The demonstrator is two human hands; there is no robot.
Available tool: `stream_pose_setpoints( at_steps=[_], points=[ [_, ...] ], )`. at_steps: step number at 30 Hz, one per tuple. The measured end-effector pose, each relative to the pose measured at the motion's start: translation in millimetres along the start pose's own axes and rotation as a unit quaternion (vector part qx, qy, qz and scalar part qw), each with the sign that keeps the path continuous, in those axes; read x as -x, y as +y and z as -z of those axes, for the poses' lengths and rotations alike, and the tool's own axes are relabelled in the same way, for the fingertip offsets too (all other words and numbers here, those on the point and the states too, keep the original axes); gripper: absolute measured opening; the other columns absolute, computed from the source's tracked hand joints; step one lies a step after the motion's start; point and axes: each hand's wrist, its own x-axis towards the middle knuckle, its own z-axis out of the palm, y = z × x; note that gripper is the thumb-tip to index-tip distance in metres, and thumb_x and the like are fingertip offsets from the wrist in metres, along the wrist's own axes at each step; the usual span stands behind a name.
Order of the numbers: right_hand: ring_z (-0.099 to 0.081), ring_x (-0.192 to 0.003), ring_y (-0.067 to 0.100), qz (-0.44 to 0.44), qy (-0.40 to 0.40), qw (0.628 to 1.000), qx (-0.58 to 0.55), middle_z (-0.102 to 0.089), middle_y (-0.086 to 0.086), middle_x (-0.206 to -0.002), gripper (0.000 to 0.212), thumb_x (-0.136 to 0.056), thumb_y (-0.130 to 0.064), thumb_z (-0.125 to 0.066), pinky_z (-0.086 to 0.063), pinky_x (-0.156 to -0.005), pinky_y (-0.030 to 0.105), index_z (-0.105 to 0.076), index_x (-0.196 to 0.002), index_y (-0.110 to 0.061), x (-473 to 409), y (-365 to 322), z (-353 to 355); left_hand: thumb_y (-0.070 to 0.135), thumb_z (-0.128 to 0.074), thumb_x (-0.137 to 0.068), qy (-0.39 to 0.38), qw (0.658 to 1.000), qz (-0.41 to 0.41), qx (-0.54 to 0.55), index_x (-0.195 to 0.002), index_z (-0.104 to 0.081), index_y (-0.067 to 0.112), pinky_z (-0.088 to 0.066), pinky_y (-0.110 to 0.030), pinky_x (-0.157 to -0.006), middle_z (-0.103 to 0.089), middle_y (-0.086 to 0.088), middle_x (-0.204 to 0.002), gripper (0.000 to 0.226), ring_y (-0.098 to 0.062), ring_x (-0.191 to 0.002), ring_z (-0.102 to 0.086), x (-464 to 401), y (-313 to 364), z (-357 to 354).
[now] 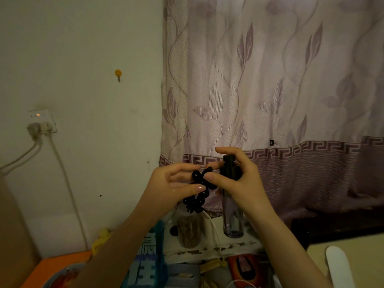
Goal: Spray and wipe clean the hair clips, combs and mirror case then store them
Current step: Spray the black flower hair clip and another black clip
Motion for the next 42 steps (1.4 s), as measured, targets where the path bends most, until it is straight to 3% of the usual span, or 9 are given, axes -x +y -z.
stream_pose_setpoints(
  at_steps=[3,8,13,21,24,27,33,37,42],
  points=[
    [-0.068,-0.079,0.015,-0.003,0.026,1.000,0.006,-0.067,0.001,-0.084,0.053,-0.059,-0.028,-0.079,-0.059,-0.067,0.030,-0.060,-0.107,-0.020,1,1,-3,0.022,-0.080,-0.054,0.017,1.000,-0.005,0.003,-0.105,-0.067,0.020,-0.057,-0.021,-0.069,-0.076,0.001,-0.088,0.053,-0.015,-0.081,-0.073,4,-3,-3],
    [-0.066,-0.081,0.012,-0.002,0.049,0.999,0.010,-0.066,0.005,-0.086,0.042,-0.066,-0.012,-0.082,-0.058,-0.073,0.028,-0.060,-0.102,-0.020,0,6,-8,0.032,-0.084,-0.047,0.033,0.999,-0.019,-0.019,-0.110,-0.064,0.028,-0.056,-0.021,-0.071,-0.075,0.006,-0.091,0.067,-0.012,-0.084,-0.072,8,-7,-8],
    [-0.067,-0.078,0.009,-0.007,0.050,0.999,0.006,-0.066,0.001,-0.081,0.041,-0.067,-0.013,-0.082,-0.058,-0.071,0.025,-0.060,-0.101,-0.019,1,8,-10,0.030,-0.085,-0.046,0.038,0.999,-0.015,-0.028,-0.118,-0.065,0.018,-0.057,-0.022,-0.074,-0.075,0.005,-0.093,0.077,-0.012,-0.087,-0.072,8,-10,-7],
    [-0.067,-0.078,0.006,-0.009,0.040,0.999,-0.002,-0.068,-0.005,-0.079,0.043,-0.068,-0.015,-0.080,-0.055,-0.069,0.019,-0.060,-0.106,-0.020,1,13,-7,0.029,-0.083,-0.047,0.045,0.999,-0.012,-0.009,-0.110,-0.066,0.022,-0.055,-0.018,-0.070,-0.075,0.006,-0.091,0.066,-0.012,-0.085,-0.072,6,-11,-4],
    [-0.068,-0.079,0.017,-0.008,0.027,0.999,-0.016,-0.067,-0.002,-0.081,0.045,-0.070,-0.023,-0.075,-0.056,-0.066,0.025,-0.057,-0.112,-0.023,2,14,-3,0.017,-0.082,-0.053,0.054,0.999,-0.006,-0.002,-0.107,-0.065,0.027,-0.056,-0.018,-0.068,-0.074,0.014,-0.091,0.058,-0.010,-0.083,-0.072,3,-12,0],
    [-0.062,-0.062,0.018,-0.002,-0.013,0.999,-0.043,-0.061,-0.004,-0.079,0.044,-0.076,-0.022,-0.067,-0.054,-0.055,0.028,-0.053,-0.118,-0.021,5,15,1,0.014,-0.080,-0.055,0.057,0.998,-0.005,0.013,-0.107,-0.065,0.027,-0.055,-0.017,-0.069,-0.074,0.014,-0.092,0.056,-0.009,-0.083,-0.072,0,-12,5],
    [-0.056,-0.052,0.018,0.020,-0.013,0.998,-0.055,-0.058,-0.008,-0.075,0.032,-0.077,-0.023,-0.066,-0.053,-0.050,0.028,-0.048,-0.103,-0.022,8,21,4,0.013,-0.075,-0.058,0.058,0.996,0.012,0.062,-0.112,-0.064,0.023,-0.054,-0.014,-0.073,-0.075,0.008,-0.093,0.056,-0.005,-0.089,-0.070,-4,-13,15],
    [-0.058,-0.050,0.019,0.044,0.001,0.998,-0.049,-0.061,-0.005,-0.077,0.032,-0.075,-0.028,-0.070,-0.052,-0.049,0.028,-0.048,-0.098,-0.027,6,23,5,0.020,-0.075,-0.056,0.050,0.991,0.051,0.112,-0.123,-0.061,0.015,-0.057,-0.026,-0.082,-0.073,-0.005,-0.106,0.069,-0.017,-0.100,-0.069,-10,-13,23],
    [-0.057,-0.047,0.020,0.101,0.009,0.995,0.022,-0.059,0.002,-0.070,0.026,-0.081,-0.037,-0.069,-0.050,-0.043,0.039,-0.047,-0.093,-0.030,3,22,4,0.015,-0.067,-0.068,0.026,0.984,0.085,0.156,-0.123,-0.059,0.016,-0.057,-0.022,-0.074,-0.072,-0.004,-0.109,0.055,-0.016,-0.099,-0.069,-15,-14,25]
  ],
)
